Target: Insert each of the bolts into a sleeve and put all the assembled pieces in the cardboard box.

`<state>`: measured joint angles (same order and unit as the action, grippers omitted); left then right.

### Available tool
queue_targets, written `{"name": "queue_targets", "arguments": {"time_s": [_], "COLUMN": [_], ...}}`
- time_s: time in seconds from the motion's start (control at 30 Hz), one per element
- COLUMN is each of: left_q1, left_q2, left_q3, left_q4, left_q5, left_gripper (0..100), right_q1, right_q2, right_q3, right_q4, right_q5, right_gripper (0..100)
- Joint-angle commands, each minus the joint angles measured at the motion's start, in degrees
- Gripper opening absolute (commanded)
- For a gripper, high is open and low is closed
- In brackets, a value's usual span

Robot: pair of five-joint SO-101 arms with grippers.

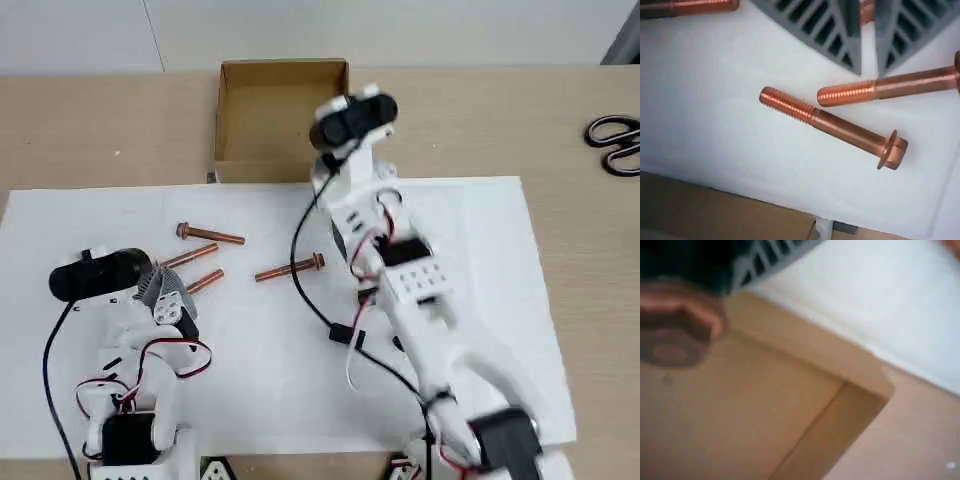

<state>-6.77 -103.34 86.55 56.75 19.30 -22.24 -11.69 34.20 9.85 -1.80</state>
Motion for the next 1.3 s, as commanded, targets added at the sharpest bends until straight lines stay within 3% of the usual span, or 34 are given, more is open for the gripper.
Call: {"name": "queue_targets", "arguments": {"time_s": [0.0,0.33,0.7,1.17,1.27], "left_q1": [0.2,0.2,-0.2,-0.2,-0.2], "left_q2": [-0.6,-0.6,-0.7,-0.7,-0.7], "left_q3": [-0.2,-0.2,-0.6,-0.6,-0.6], "left_q4": [0.2,2.5,6.0,6.0,6.0], "left_q5": [-0.5,-0.5,-0.6,-0.6,-0.6], "left_gripper": [1,1,1,1,1], "right_q1": [0.7,1.0,4.0,4.4,4.4], "right_q2": [4.5,18.4,38.1,48.0,48.6], "right_q3": [-11.9,-31.2,-51.5,-55.6,-55.6], "right_q4": [-1.7,-1.5,-1.5,-1.5,-0.9], "right_q5": [-0.4,4.5,4.7,8.3,8.4], "right_gripper": [0.4,0.4,0.5,0.9,4.7]}}
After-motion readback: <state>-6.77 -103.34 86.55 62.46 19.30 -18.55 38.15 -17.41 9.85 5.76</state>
